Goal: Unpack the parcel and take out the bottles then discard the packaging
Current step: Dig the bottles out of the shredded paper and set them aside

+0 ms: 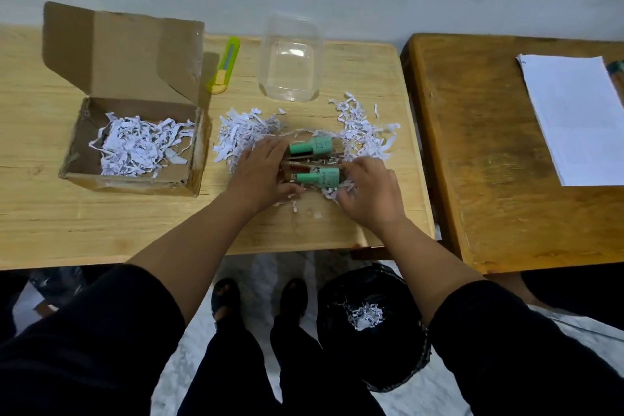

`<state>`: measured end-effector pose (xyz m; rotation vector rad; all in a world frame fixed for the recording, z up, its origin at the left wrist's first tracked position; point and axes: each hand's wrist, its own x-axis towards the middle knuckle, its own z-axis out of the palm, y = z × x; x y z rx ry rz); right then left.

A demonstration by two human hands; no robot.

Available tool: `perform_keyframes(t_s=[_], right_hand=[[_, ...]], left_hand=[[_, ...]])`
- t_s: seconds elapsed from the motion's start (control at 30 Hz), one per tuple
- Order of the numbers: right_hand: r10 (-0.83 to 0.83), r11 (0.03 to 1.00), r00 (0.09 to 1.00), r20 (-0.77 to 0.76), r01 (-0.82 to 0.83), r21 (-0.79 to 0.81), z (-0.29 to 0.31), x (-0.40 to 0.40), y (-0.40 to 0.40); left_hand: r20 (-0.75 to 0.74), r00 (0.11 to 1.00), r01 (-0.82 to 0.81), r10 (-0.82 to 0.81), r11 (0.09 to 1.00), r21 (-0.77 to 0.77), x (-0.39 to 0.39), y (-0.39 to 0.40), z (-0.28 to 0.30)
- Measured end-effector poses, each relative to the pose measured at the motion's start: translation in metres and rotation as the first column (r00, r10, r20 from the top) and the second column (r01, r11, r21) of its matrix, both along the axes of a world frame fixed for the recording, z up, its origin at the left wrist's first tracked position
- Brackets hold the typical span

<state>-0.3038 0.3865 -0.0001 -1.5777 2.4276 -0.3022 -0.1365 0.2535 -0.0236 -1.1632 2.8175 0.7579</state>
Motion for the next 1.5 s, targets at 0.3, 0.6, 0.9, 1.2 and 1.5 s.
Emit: perform_keyframes(t_s=[0.3,0.6,0.9,1.2,1.5], right_hand=[[0.085,0.994,0.995,0.05,-0.082,-0.069,0.015,-0.014,-0.06],[0.112,0.987,0.987,0.118,-0.124,0.098,0.012,-0.014,-0.078],[0.12,0.985,0.966,0.227,-0.088,-0.146,0.045,-0.015,-0.062],[0.008,0.989,0.951,0.31,0.039,-0.146,0.048,-0.023,-0.052],[0.017,0.998,0.941,0.339,0.007,-0.069,0.032,-0.022,-0.049]], left_hand=[[-0.117,0.993,-0.014,0.012,1.0,-0.015,0.003,-0.003,0.003],[-0.033,0.996,-0.072,0.078,0.985,0.158,0.001,0.001,0.004],[-0.025,0.994,-0.1,0.107,0.975,0.2,-0.002,-0.004,0.011],[-0.135,0.984,-0.11,0.119,0.991,0.073,-0.01,-0.004,0.027],[-0.27,0.934,-0.186,0.236,0.962,0.198,-0.018,-0.006,0.03]])
